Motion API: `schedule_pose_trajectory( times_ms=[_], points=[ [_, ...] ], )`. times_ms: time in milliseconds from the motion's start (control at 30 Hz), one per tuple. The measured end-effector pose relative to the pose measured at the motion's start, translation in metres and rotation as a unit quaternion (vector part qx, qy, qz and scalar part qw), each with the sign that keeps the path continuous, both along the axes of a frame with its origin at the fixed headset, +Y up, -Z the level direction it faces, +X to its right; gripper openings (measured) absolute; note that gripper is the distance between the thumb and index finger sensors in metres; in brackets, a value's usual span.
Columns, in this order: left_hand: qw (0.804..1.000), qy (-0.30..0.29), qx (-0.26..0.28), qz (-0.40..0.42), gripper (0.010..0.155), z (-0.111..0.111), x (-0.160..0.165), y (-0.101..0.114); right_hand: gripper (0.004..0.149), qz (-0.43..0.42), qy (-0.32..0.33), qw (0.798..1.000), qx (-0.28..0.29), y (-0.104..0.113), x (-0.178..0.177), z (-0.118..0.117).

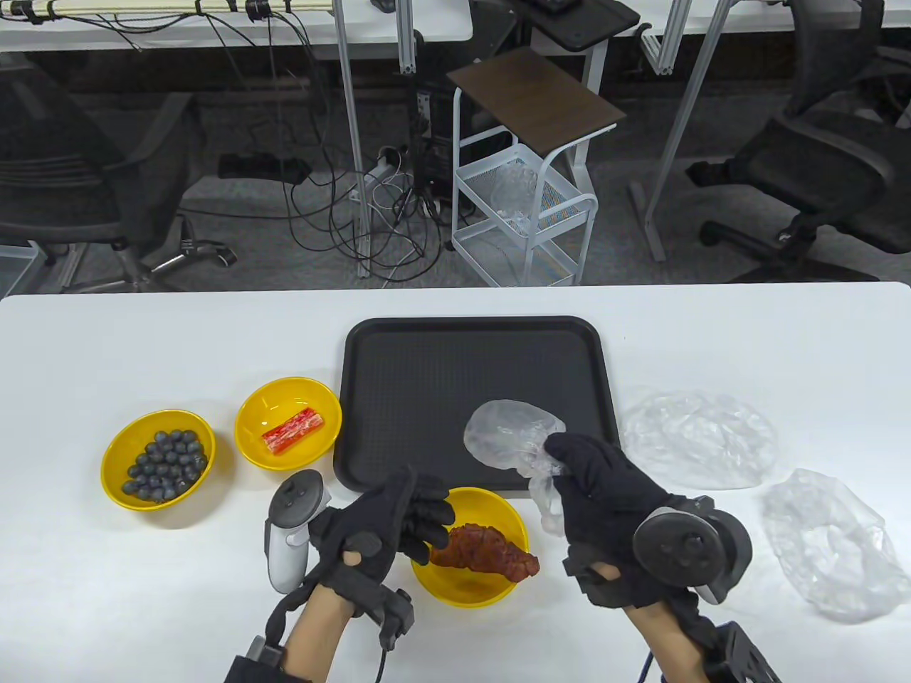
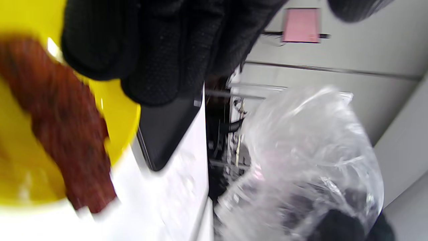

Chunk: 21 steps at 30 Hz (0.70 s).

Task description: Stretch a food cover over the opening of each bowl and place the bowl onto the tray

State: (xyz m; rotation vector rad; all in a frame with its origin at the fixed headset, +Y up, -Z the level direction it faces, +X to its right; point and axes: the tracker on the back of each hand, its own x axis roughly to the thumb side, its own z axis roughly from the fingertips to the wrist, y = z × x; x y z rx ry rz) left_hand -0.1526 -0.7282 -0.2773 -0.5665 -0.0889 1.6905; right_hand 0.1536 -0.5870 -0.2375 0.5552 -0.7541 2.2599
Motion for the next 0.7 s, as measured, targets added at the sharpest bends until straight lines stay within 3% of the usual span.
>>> schedule_pose_trajectory(
  times_ms=[100, 200, 300, 367, 433, 533, 700],
  points=[
    [0.991, -0.034, -0.053, 0.116, 0.104, -0.005, 0.005, -0.015, 0.044, 0.011, 0.068, 0.997, 0.027, -0.006, -0.020, 0.004],
    [0.964, -0.091, -0.089, 0.235, 0.115, -0.010, 0.011, -0.021, 0.042, 0.049, 0.125, 0.990, 0.039, -0.018, -0.039, 0.007],
    [0.959, -0.122, -0.086, 0.241, 0.118, -0.013, 0.011, -0.023, 0.041, 0.114, 0.150, 0.981, 0.051, -0.031, -0.053, 0.011],
    [0.961, -0.153, -0.073, 0.217, 0.111, -0.013, 0.013, -0.024, 0.041, 0.163, 0.152, 0.973, 0.061, -0.042, -0.062, 0.014],
    [0.957, -0.165, -0.074, 0.228, 0.095, -0.011, 0.017, -0.023, 0.041, 0.208, 0.138, 0.966, 0.072, -0.052, -0.068, 0.016],
    [0.965, -0.147, -0.094, 0.196, 0.074, -0.006, 0.023, -0.020, 0.041, 0.255, 0.124, 0.956, 0.076, -0.062, -0.072, 0.018],
    [0.982, -0.088, -0.094, 0.137, 0.062, -0.002, 0.028, -0.020, 0.046, 0.262, 0.109, 0.958, 0.044, -0.069, -0.069, 0.016]
  ],
)
